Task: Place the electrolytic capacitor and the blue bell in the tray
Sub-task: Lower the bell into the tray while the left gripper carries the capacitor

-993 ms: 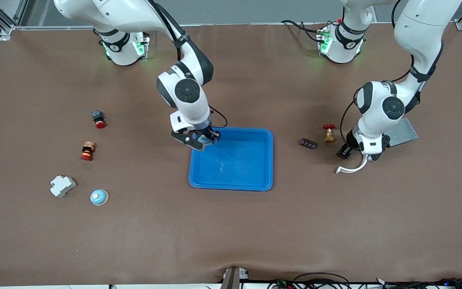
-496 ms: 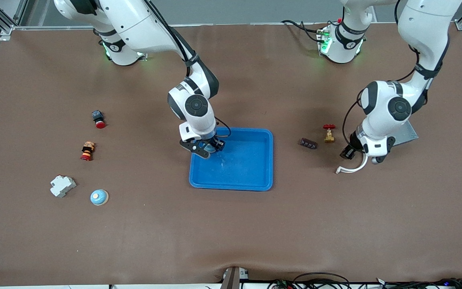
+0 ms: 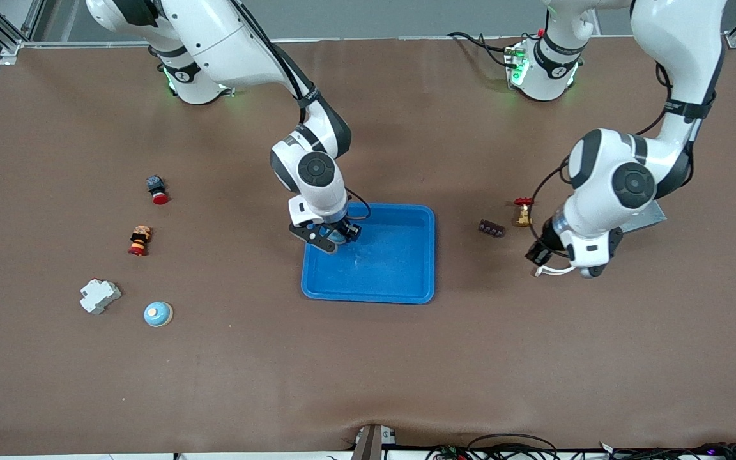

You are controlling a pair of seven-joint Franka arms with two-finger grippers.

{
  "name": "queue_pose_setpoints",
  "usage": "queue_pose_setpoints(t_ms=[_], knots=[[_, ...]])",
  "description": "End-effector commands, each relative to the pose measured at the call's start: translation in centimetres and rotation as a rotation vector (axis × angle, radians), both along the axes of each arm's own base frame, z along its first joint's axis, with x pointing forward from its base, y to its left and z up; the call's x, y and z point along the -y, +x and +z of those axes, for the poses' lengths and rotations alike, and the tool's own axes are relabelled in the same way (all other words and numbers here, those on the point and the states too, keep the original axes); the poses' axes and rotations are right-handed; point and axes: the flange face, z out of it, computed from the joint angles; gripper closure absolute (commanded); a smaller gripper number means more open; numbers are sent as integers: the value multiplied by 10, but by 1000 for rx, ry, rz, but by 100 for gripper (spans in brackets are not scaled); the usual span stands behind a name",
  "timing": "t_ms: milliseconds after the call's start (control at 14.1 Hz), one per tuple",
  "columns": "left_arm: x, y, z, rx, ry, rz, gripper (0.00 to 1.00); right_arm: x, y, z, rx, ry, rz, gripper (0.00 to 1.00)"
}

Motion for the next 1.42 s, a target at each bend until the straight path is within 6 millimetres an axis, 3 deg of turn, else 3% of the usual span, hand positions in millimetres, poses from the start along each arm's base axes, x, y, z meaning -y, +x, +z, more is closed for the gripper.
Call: queue_pose_setpoints(t_ms=[0, 71, 213, 426, 638, 780, 851, 922, 1064, 1206, 1348], knots=[[72, 5, -4, -11, -10, 70, 100, -8, 4, -3, 11, -4, -20, 6], [92, 3, -3, -11, -18, 112, 100, -8, 4, -2, 12, -3, -27, 0], [136, -5, -9, -19, -29, 155, 100, -11, 7, 6, 21, -4, -17, 0], [182, -11, -19, -35, -46, 237, 100, -15, 13, 22, 9, -15, -9, 0], [222, -18, -35, -56, -53, 313, 100, -22, 29, 60, -44, -69, 15, 0], [241, -25, -43, -64, -56, 307, 100, -14, 40, 76, -71, -128, 138, 0], [242, -25, -44, -67, -56, 310, 100, -1, 49, 80, -91, -142, 175, 0], [245, -28, -53, -78, -49, 309, 100, 17, 61, 98, -92, -138, 182, 0], [262, -42, -70, -94, -36, 306, 100, 54, 83, 122, -84, -123, 200, 0], [262, -44, -72, -91, -25, 300, 100, 108, 107, 137, -91, -115, 229, 0], [256, -42, -76, -86, -6, 292, 100, 145, 118, 148, -87, -108, 263, 0]])
